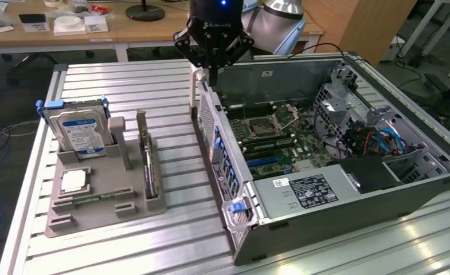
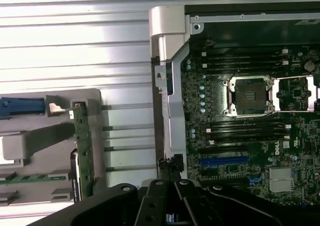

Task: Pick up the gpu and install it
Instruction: 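Reach for the gpu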

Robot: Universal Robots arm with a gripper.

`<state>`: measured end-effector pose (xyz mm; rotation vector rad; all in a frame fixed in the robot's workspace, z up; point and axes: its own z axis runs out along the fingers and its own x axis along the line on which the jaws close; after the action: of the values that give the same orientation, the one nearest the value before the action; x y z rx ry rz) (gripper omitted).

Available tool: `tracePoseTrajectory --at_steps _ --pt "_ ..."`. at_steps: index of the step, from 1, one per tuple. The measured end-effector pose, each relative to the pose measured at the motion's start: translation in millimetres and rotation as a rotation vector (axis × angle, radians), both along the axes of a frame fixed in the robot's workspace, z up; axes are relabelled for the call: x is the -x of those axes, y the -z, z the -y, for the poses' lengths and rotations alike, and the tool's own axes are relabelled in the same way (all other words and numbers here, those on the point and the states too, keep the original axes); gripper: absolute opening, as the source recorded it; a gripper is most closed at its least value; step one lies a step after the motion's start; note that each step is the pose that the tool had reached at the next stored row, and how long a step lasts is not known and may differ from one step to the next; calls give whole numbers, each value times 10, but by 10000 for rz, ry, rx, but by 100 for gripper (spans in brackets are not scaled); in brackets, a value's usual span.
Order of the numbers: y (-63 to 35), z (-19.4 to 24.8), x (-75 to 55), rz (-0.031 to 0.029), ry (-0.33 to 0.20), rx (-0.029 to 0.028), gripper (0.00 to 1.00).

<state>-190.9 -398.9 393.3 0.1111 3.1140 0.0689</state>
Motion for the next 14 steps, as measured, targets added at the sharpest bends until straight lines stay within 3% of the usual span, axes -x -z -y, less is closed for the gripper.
tracePoseTrajectory --at_steps 7,14 --pt "0 32 104 1 -173 0 11" --pt "1 49 146 1 -707 0 11"
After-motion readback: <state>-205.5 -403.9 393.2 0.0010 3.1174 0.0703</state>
